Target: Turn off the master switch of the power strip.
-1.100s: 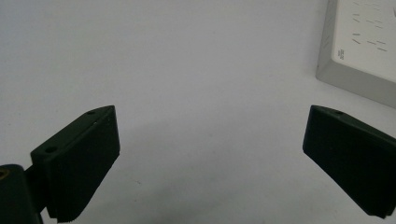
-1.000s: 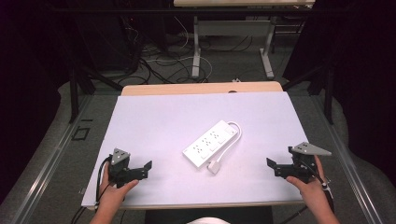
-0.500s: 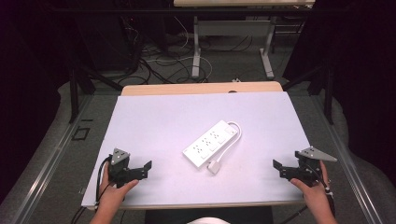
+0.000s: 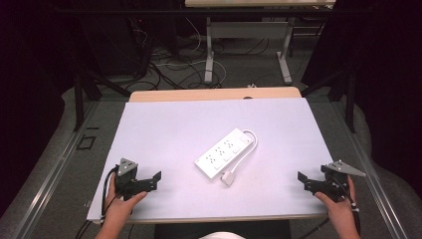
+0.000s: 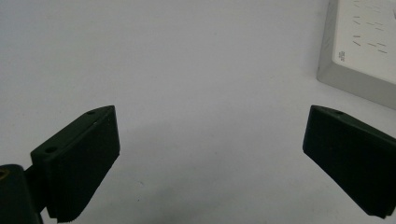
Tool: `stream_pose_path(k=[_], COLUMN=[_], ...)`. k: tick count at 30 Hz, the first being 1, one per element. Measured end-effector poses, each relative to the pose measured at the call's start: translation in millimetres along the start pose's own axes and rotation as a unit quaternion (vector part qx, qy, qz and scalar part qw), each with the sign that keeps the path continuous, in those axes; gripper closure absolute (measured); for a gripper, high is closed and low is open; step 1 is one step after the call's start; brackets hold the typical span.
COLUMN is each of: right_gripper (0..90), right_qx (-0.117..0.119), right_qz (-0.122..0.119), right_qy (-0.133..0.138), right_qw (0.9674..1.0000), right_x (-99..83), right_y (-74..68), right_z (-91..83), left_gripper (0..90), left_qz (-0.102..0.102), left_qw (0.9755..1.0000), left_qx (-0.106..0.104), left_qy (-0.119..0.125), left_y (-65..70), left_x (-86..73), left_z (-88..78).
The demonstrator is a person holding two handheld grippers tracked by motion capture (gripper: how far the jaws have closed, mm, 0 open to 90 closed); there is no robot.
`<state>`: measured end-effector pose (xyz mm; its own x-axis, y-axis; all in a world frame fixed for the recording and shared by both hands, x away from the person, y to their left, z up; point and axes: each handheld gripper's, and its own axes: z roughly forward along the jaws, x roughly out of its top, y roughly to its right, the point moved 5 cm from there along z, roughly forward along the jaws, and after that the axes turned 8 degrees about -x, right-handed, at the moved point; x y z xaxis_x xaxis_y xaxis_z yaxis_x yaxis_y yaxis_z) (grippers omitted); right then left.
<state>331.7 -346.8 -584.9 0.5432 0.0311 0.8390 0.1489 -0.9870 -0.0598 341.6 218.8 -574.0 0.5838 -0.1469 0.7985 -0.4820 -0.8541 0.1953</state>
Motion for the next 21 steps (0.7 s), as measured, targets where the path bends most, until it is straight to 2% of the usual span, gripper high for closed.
stream_pose_path(k=[1, 2, 3, 5, 6, 7, 8, 9, 11, 18, 21], right_gripper=[2.5, 2.7, 2.9, 3.2, 3.3, 3.3, 3.3, 3.4, 3.5, 3.7, 3.8], right_qx=[-0.003, 0.003, -0.001, -0.001, -0.005, -0.004, -0.004, -0.006, -0.008, -0.006, -0.006], right_qz=[0.0, 0.002, 0.005, 0.005, 0.004, 0.007, 0.009, 0.008, 0.017, 0.009, 0.01], right_qy=[0.012, 0.005, -0.004, -0.004, 0.007, -0.005, -0.008, 0.003, -0.01, -0.006, -0.013], right_qw=[0.9999, 1.0, 1.0, 1.0, 1.0, 1.0, 0.9999, 0.9999, 0.9998, 0.9999, 0.9998], right_x=[0.6, -0.4, -1.1, -1.6, -1.3, -2.2, -2.7, -2.4, -3.6, -3.3, -3.9], right_y=[0.9, 1.1, 1.3, 2.2, 3.3, 3.7, 4.2, 5.4, 4.6, 5.2, 4.6], right_z=[1.7, 0.8, -0.5, -0.5, 1.3, -0.3, -0.5, 0.9, -0.8, 0.3, 0.2], left_gripper=[3.8, 3.8, 3.8, 3.8, 3.8, 3.8, 3.8, 3.8, 3.8, 3.8, 3.9], left_qz=[0.0, 0.0, 0.0, 0.0, 0.0, 0.0, 0.0, 0.001, 0.001, -0.001, 0.0], left_qw=[1.0, 1.0, 1.0, 1.0, 1.0, 1.0, 1.0, 1.0, 1.0, 1.0, 1.0], left_qx=[0.0, 0.0, 0.0, 0.0, 0.0, 0.0, 0.0, 0.0, 0.0, -0.002, -0.002], left_qy=[0.0, 0.0, 0.0, 0.0, 0.0, 0.0, 0.001, 0.001, 0.001, 0.001, 0.001], left_y=[0.0, 0.1, 0.1, 0.1, 0.1, -0.1, -0.2, -0.2, -0.2, 0.3, 0.1], left_x=[0.0, 0.0, 0.0, 0.0, 0.1, 0.2, 0.3, 0.3, 0.4, 0.2, 0.4], left_z=[0.0, 0.0, 0.0, 0.0, 0.1, 0.1, 0.2, 0.2, 0.3, 0.9, 1.2])
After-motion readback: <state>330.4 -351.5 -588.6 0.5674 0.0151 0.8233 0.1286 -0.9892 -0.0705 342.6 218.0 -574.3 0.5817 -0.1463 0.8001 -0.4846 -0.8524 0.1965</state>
